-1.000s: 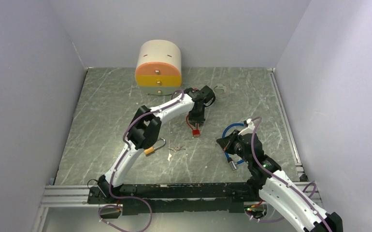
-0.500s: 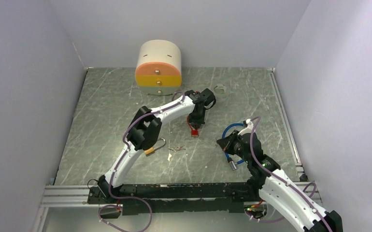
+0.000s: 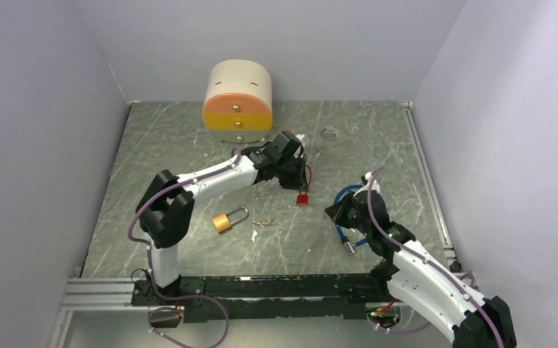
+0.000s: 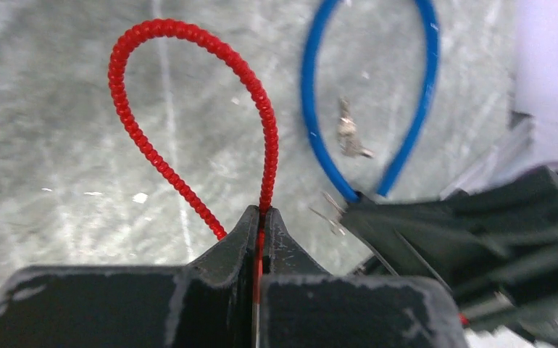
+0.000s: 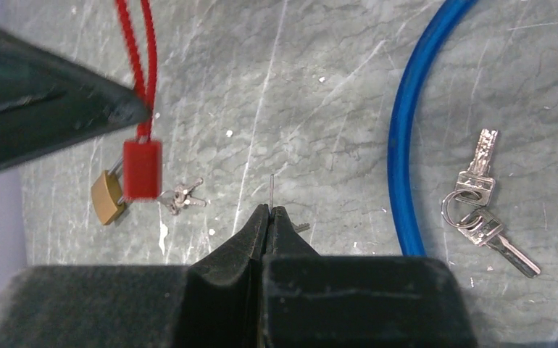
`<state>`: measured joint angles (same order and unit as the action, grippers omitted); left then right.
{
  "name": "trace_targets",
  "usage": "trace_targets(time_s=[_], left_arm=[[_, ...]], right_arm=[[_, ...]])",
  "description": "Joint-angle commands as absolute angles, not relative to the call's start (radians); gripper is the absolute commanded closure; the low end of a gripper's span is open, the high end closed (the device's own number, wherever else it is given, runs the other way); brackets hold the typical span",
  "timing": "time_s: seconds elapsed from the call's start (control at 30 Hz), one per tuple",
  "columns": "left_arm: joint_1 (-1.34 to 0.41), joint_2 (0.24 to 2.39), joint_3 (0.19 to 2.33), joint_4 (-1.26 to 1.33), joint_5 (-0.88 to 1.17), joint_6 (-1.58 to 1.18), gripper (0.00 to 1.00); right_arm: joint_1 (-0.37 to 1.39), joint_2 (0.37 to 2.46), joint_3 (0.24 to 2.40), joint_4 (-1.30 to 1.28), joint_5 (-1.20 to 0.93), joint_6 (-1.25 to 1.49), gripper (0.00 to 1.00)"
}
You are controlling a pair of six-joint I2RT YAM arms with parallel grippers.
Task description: Unlock with the key
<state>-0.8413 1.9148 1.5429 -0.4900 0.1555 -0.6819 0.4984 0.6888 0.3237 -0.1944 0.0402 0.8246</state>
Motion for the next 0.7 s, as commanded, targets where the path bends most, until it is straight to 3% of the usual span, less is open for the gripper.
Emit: trace_targets(time_s=[0.0, 0.4, 0.67], left_arm=[[-0.825, 1.829, 1.397, -0.195, 0.411, -0.75, 0.97], [-0.795, 1.86, 1.164, 0.219, 0.825, -0.946, 0.97], [-0.775, 1.973, 1.114, 0.375, 0.902, -1.021, 0.98]], right_arm=[[0.492, 0.753, 0.409, -0.247, 0.088, 0.857, 1.0], [0.487, 0.894, 0.458, -0.355, 0.133, 0.893, 1.0], [0.484, 0.935, 0.49, -0.408, 0.145, 0.901, 1.0]])
